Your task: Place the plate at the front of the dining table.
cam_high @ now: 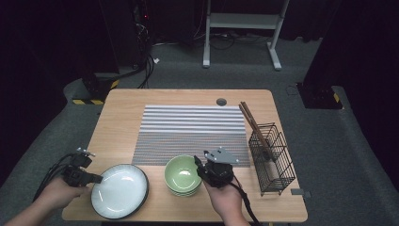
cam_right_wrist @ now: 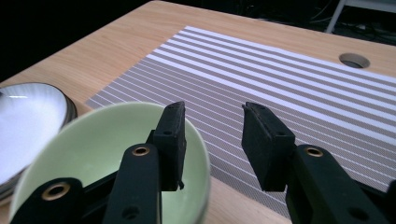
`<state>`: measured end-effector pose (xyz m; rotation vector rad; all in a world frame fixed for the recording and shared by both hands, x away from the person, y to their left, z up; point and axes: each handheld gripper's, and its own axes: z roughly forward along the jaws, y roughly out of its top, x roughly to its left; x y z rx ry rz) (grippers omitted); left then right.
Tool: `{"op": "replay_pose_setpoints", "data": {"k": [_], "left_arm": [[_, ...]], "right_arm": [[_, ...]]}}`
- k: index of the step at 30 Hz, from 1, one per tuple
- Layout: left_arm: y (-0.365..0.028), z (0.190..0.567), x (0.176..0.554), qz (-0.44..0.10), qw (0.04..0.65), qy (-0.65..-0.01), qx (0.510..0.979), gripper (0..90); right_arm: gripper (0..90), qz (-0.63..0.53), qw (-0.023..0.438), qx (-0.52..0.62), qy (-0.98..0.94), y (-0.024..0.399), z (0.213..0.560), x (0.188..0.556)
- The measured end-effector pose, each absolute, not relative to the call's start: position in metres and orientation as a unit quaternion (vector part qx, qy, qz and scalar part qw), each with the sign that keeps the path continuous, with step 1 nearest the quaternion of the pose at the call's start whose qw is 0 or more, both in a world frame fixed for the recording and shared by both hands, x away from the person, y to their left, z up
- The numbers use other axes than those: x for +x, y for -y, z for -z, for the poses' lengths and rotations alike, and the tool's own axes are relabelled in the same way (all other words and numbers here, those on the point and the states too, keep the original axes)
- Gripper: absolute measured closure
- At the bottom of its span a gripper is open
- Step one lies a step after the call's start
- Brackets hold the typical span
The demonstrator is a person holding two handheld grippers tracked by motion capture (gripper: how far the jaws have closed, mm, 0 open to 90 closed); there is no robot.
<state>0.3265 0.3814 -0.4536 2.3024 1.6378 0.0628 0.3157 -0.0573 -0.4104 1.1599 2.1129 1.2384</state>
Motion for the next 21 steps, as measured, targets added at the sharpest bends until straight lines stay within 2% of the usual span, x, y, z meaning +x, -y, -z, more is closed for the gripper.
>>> {"op": "replay_pose_setpoints", "data": {"k": [9, 10, 21], "left_arm": [[-0.383, 0.458, 0.325, -0.010, 0.148, -0.566, 0.811, 73.7], [-0.382, 0.460, 0.324, -0.003, 0.147, -0.569, 0.809, 70.0], [-0.382, 0.460, 0.329, 0.010, 0.142, -0.583, 0.800, 63.0]], "right_arm": [[59.8, -0.448, 0.191, 0.402, -0.775, 0.028, 0.404, 0.314], [59.9, -0.448, 0.188, 0.397, -0.779, 0.022, 0.404, 0.313], [59.7, -0.450, 0.151, 0.386, -0.791, -0.013, 0.403, 0.312]]}}
